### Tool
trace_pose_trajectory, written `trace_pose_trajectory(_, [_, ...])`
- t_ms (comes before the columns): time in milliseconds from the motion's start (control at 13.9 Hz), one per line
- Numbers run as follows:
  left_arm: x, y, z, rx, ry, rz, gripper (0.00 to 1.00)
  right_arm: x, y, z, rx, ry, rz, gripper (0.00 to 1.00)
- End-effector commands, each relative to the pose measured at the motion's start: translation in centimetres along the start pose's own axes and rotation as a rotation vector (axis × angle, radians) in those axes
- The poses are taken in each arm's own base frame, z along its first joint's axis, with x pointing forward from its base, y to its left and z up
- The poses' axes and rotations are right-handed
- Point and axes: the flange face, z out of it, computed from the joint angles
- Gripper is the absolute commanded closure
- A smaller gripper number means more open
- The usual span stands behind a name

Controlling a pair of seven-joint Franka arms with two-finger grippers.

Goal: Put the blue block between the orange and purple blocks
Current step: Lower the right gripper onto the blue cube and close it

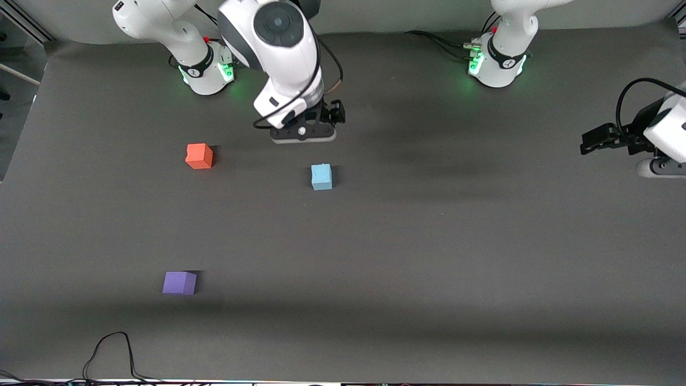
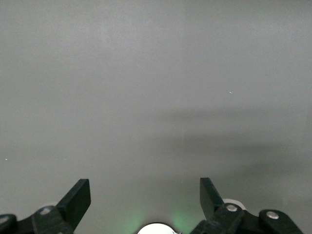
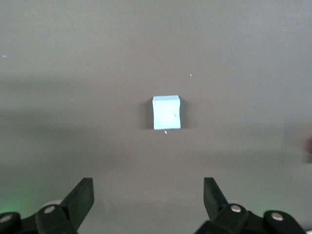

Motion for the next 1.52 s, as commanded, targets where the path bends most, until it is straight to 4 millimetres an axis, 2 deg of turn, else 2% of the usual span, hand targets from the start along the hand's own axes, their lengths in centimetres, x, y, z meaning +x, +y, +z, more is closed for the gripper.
trace_pose_trajectory(0, [-0.5,0.2,0.1,0.022,0.023,0.027,0.00,-0.1,1.4,6.8,-0.003,0.043,-0.024,0.00])
trace_pose_trajectory(289, [1.5,0.3,-0.3,0.021,0.027,0.032,0.00,0.6,2.8,16.0,-0.006,0.084,-0.039,0.00])
trace_pose_trajectory(433, [2.0,0.9,-0.2,0.023,0.026,0.041,0.00,1.1,2.6,19.4,-0.014,0.076,-0.029,0.00])
trace_pose_trajectory(866, [1.7,0.6,-0.4,0.024,0.024,0.038,0.00,1.5,2.2,24.4,-0.015,0.077,-0.001,0.00])
trace_pose_trajectory(1443, [1.4,1.0,-0.6,0.024,0.026,0.043,0.00,1.6,2.0,26.4,-0.003,0.084,0.053,0.00])
